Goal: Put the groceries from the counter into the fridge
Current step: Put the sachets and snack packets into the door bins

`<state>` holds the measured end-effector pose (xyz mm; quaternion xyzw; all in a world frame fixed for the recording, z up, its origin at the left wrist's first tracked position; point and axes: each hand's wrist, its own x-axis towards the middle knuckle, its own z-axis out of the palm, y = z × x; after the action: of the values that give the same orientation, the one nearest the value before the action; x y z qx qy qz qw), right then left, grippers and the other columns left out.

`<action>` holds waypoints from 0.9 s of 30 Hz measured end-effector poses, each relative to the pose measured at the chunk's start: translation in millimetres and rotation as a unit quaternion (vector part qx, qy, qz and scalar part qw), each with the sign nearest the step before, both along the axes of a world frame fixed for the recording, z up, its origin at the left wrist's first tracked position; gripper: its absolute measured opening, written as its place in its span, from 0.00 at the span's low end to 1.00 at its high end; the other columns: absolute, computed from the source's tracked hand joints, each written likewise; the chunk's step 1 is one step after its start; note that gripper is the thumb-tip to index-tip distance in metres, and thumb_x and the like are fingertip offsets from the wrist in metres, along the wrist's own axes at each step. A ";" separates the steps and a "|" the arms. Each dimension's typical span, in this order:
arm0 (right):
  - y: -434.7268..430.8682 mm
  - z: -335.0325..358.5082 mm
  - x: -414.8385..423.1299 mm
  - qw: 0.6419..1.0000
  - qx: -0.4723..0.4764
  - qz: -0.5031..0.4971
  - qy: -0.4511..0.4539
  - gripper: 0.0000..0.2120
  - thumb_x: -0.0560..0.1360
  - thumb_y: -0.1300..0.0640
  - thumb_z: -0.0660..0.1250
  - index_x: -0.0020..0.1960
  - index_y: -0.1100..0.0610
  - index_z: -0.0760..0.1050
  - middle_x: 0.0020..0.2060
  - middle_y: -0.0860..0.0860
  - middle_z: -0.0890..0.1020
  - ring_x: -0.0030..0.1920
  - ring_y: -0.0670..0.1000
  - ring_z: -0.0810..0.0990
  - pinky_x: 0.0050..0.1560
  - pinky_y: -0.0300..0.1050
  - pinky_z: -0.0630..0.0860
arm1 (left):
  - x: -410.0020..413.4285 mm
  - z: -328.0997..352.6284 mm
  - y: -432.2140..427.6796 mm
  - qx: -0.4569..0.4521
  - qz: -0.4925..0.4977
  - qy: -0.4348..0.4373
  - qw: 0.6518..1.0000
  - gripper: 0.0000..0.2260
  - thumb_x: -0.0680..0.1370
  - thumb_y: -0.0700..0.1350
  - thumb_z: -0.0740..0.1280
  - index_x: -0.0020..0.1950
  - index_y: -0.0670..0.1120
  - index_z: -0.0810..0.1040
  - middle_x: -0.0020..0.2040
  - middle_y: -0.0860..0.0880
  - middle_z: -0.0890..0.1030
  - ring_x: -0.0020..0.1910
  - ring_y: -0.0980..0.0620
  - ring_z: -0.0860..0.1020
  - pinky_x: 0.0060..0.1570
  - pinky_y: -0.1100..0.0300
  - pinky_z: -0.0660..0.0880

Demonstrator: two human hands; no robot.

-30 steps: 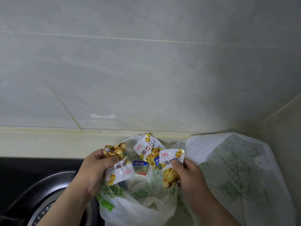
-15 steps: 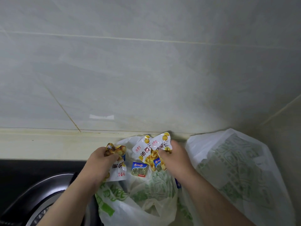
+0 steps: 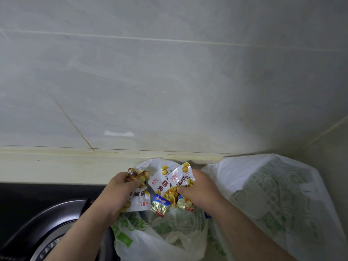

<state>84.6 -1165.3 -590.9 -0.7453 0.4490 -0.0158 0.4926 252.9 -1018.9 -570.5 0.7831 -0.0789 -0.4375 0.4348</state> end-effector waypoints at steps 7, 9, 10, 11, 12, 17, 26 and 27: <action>3.3 9.0 11.6 0.994 -0.015 0.104 0.025 0.04 0.73 0.53 0.70 0.46 0.47 0.76 0.46 0.43 0.84 0.47 0.44 0.81 0.50 0.45 0.80 | 1.2 2.1 -1.1 -0.001 -0.015 0.017 1.000 0.06 0.79 0.38 0.65 0.55 0.39 0.77 0.45 0.38 0.85 0.44 0.37 0.84 0.42 0.49 0.80; 6.6 11.0 16.0 0.990 -0.046 0.131 0.039 0.05 0.72 0.52 0.70 0.46 0.45 0.76 0.46 0.44 0.83 0.48 0.45 0.80 0.49 0.44 0.79 | 2.5 5.2 -0.7 0.004 -0.016 0.007 1.000 0.05 0.79 0.37 0.65 0.54 0.39 0.77 0.44 0.39 0.85 0.43 0.38 0.84 0.42 0.49 0.80; 8.0 12.1 17.8 0.987 -0.065 0.139 0.042 0.04 0.72 0.52 0.70 0.46 0.47 0.76 0.45 0.45 0.83 0.47 0.46 0.80 0.49 0.45 0.79 | 3.4 7.5 -0.2 0.009 -0.016 -0.004 1.000 0.05 0.79 0.38 0.65 0.53 0.40 0.77 0.44 0.39 0.85 0.43 0.38 0.84 0.43 0.49 0.80; 9.0 12.5 19.0 0.986 -0.081 0.142 0.039 0.04 0.72 0.53 0.69 0.46 0.49 0.78 0.45 0.45 0.83 0.46 0.46 0.80 0.48 0.45 0.79 | 4.7 9.8 0.3 0.012 -0.017 -0.016 1.000 0.04 0.78 0.38 0.65 0.53 0.40 0.77 0.44 0.39 0.84 0.43 0.39 0.84 0.43 0.48 0.80; 9.8 12.9 18.9 0.986 -0.089 0.141 0.033 0.05 0.72 0.53 0.69 0.47 0.50 0.79 0.44 0.46 0.83 0.45 0.46 0.80 0.47 0.45 0.79 | 6.4 11.6 0.9 0.013 -0.017 -0.025 0.999 0.04 0.78 0.38 0.66 0.52 0.41 0.77 0.44 0.38 0.84 0.43 0.39 0.84 0.44 0.46 0.80; 8.7 11.1 10.5 0.992 -0.056 0.116 0.002 0.05 0.72 0.57 0.71 0.46 0.50 0.79 0.42 0.46 0.83 0.43 0.44 0.82 0.45 0.44 0.81 | 15.2 16.5 9.2 0.012 0.001 -0.004 1.000 0.05 0.78 0.38 0.66 0.53 0.41 0.77 0.47 0.36 0.84 0.45 0.36 0.83 0.49 0.40 0.80; 18.6 10.1 -1.3 0.998 0.016 0.063 -0.015 0.17 0.73 0.53 0.73 0.56 0.42 0.70 0.49 0.39 0.80 0.49 0.40 0.80 0.50 0.40 0.80 | 18.4 15.3 14.2 0.017 -0.009 0.042 0.999 0.06 0.78 0.35 0.64 0.55 0.39 0.77 0.48 0.34 0.83 0.42 0.38 0.82 0.43 0.49 0.78; 19.1 10.9 -2.4 0.998 0.022 0.051 -0.017 0.19 0.73 0.53 0.73 0.58 0.43 0.69 0.50 0.40 0.80 0.50 0.40 0.80 0.50 0.39 0.80 | 18.4 14.6 12.8 0.022 -0.015 0.038 0.999 0.07 0.78 0.36 0.64 0.55 0.40 0.77 0.48 0.35 0.83 0.43 0.38 0.82 0.44 0.49 0.78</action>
<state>82.2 -1146.2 -579.9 -0.7558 0.4025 0.0067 0.5165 271.3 -1006.1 -555.9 0.7739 -0.0639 -0.4752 0.4137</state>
